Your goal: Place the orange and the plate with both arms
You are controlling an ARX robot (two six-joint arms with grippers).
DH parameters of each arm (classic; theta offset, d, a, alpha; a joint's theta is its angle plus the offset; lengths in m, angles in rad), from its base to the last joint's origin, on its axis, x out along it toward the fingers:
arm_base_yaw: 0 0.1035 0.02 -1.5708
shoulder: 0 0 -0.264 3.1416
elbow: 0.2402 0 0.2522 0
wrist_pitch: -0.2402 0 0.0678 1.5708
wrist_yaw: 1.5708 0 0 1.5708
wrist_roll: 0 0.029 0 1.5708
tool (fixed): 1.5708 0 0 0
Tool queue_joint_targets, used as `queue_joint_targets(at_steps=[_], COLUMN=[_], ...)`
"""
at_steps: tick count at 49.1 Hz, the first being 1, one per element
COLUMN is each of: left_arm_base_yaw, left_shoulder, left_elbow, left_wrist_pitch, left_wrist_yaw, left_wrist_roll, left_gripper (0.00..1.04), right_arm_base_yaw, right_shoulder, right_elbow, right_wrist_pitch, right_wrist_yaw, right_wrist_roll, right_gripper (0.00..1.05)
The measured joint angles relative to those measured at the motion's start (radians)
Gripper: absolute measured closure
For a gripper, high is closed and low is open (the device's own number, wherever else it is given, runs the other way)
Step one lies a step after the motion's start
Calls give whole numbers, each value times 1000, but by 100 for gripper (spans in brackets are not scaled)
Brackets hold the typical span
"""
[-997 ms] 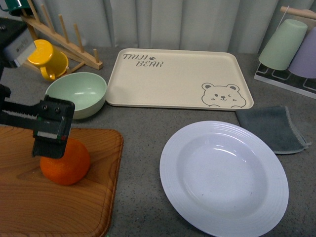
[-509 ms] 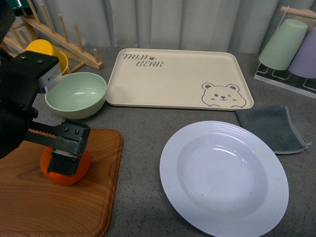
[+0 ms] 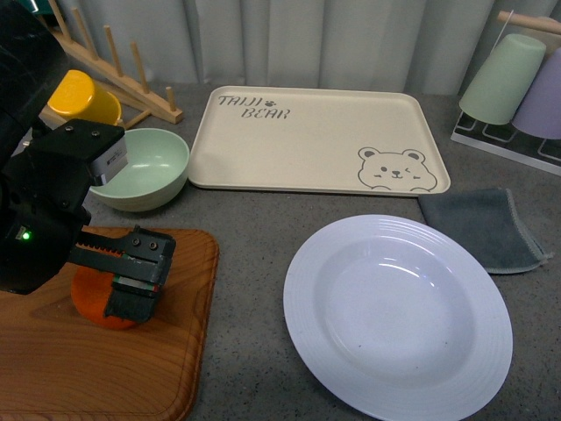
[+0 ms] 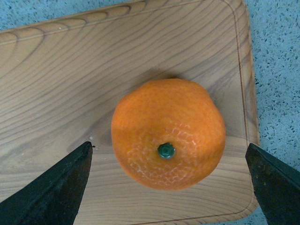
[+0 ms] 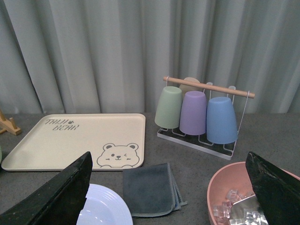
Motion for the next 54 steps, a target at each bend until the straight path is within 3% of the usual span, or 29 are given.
queue_joint_targets(at_steps=[31,41,54], left_arm_base_yaw=[12,19,15], left_shoulder=[121,123,102], left_elbow=[16,17,17], left_wrist_pitch=[60,61,46], left_wrist_yaw=[15,22,31], left_wrist_roll=[-17,-22,-37], left_gripper=[7,31,36], right_arm_base_yaw=[0,0,0], right_shoulder=[0,0,0], right_elbow=[0,0,0], right_wrist_pitch=[0,0,0], right_wrist_yaw=[0,0,0], right_wrist_roll=[0,0,0], right_gripper=[9,9,9])
